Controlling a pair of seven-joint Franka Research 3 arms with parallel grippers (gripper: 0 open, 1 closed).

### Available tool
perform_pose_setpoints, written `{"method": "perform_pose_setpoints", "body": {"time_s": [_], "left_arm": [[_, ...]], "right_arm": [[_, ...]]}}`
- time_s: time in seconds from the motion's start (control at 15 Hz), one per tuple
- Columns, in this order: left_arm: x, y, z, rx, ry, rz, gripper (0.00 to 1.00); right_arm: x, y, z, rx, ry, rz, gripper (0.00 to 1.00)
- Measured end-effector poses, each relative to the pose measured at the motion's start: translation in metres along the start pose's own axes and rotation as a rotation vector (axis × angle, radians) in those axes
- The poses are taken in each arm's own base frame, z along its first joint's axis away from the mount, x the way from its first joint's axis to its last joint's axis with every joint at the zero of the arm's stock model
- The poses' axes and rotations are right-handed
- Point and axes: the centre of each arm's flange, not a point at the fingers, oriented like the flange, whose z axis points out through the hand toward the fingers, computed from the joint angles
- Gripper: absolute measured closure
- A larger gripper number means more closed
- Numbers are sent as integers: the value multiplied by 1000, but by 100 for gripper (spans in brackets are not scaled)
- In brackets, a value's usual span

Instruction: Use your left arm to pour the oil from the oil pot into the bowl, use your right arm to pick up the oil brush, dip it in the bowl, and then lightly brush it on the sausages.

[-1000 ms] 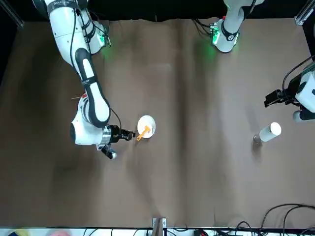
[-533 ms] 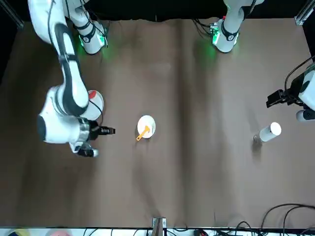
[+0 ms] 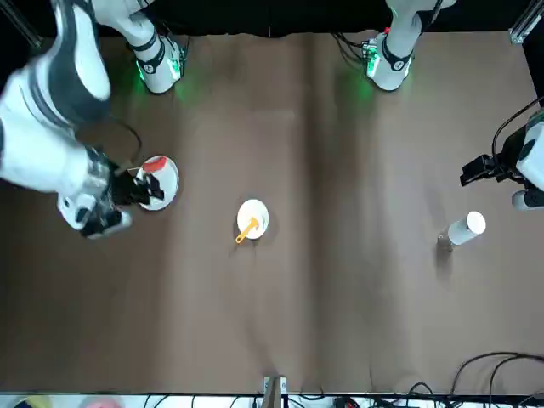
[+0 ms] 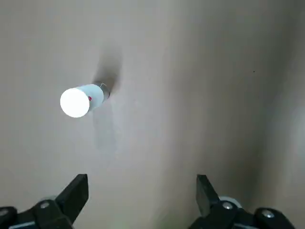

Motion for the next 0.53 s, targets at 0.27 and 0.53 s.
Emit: {"method": "perform_pose_setpoints", "body": {"time_s": [0.27, 0.53], "left_arm": [[0, 0, 0, 0, 0, 0, 0], [0, 0, 0, 0, 0, 0, 0]], "right_arm": [[-30, -2, -52, -91, 42, -40, 27], [-56, 0, -77, -157, 10, -53, 1]]}}
